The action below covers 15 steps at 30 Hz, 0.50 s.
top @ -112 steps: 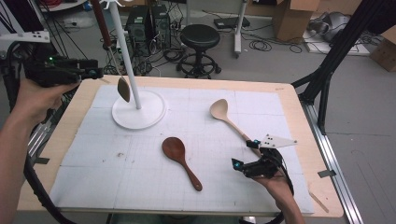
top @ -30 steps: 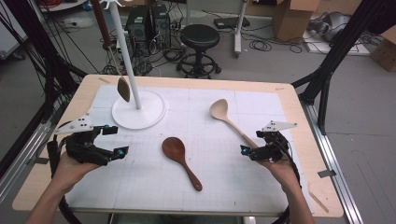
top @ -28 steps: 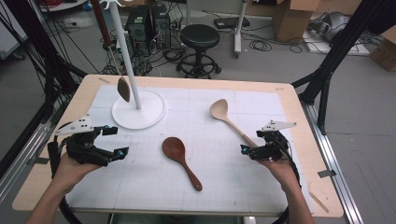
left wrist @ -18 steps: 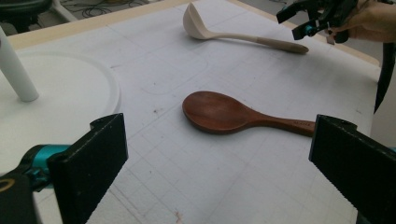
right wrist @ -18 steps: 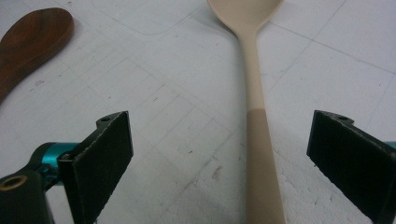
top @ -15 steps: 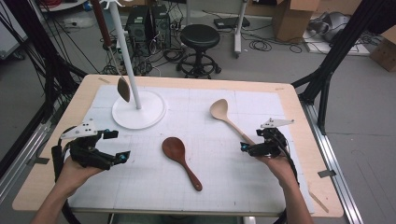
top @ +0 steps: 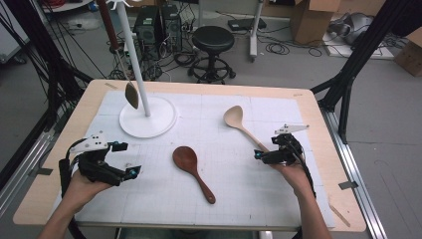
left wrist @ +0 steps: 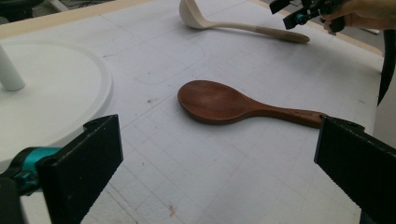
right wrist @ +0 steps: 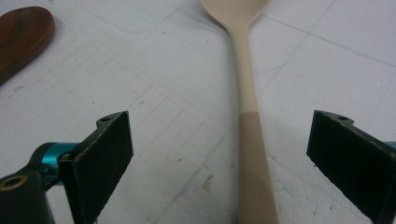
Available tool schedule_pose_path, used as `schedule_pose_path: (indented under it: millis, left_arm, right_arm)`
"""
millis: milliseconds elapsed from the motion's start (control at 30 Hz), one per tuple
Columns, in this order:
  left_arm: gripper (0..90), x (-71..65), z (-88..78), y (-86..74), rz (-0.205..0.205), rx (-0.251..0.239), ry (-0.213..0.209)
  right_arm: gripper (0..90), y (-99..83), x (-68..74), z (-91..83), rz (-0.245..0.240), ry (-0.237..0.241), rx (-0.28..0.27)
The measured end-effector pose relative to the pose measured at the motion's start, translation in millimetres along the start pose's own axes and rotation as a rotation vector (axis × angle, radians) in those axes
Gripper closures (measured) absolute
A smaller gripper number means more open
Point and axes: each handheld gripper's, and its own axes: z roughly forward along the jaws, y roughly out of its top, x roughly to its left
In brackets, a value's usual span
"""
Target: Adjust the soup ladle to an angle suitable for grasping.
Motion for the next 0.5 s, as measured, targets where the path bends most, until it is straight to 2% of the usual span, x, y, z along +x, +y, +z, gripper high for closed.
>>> schedule_pose_path:
  millis: [167,233,400,433,500]
  left_arm:
    - [1.7,-0.5,-0.1,-3.0,-0.006,-0.003,0.000]
    - [1.7,-0.7,-0.6,-3.3,-0.003,-0.011,0.002]
    - [1.7,-0.7,-0.7,-4.7,0.004,-0.017,0.008]
    - [1.7,-0.8,-0.9,-5.0,0.003,-0.016,0.009]
    - [1.7,-0.8,-1.1,-5.2,0.004,-0.016,0.004]
  right_arm:
    - [6.1,-0.6,-2.6,4.8,0.009,-0.025,0.017]
    - [6.1,-0.9,-3.4,6.6,0.014,-0.021,0.024]
    - [7.0,-0.8,-4.4,10.3,0.005,-0.047,0.041]
    - [9.2,-0.9,-4.5,11.0,0.003,-0.055,0.046]
    - [20.6,-1.1,-5.4,12.4,0.005,-0.064,0.048]
